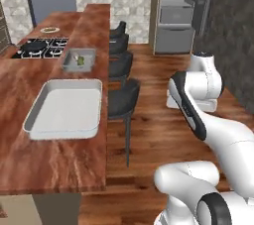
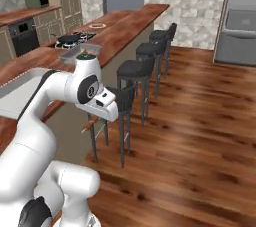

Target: Place the cold items (mushroom and cucumber) from the fridge in one tupperware on the dining counter. Place the warm items (kebab skewer and hot dog) in the stove area in another tupperware.

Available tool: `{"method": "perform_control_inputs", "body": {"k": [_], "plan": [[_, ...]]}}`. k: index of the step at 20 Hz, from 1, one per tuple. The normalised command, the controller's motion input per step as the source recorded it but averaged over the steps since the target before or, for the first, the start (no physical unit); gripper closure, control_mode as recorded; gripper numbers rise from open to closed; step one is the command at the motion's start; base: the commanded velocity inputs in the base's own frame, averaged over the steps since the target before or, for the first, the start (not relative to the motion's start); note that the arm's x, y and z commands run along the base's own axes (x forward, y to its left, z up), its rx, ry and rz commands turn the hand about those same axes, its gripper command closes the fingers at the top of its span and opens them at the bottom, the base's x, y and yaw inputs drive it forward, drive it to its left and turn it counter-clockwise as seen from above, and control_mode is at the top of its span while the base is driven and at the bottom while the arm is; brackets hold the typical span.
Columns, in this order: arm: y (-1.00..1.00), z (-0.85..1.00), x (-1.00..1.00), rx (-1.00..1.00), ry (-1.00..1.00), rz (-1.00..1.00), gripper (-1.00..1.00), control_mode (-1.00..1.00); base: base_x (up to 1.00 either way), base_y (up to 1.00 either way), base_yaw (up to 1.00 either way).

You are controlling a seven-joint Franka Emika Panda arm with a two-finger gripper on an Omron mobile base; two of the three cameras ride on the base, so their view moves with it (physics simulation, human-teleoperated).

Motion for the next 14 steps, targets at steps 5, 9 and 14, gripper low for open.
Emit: {"method": "perform_control_inputs", "body": {"k": [5,9,14], "plan": [[0.00,0.00,0.00,0.00,0.00,0.00,1.00,1.00,0.54,-0.40,0.82],[0.00,0.00,0.00,0.00,0.00,0.00,1.00,1.00,0.04,-0.34,0.87],[0.00,0.00,0.00,0.00,0.00,0.00,1.00,1.00,0.00,-0.20,0.93]]}}
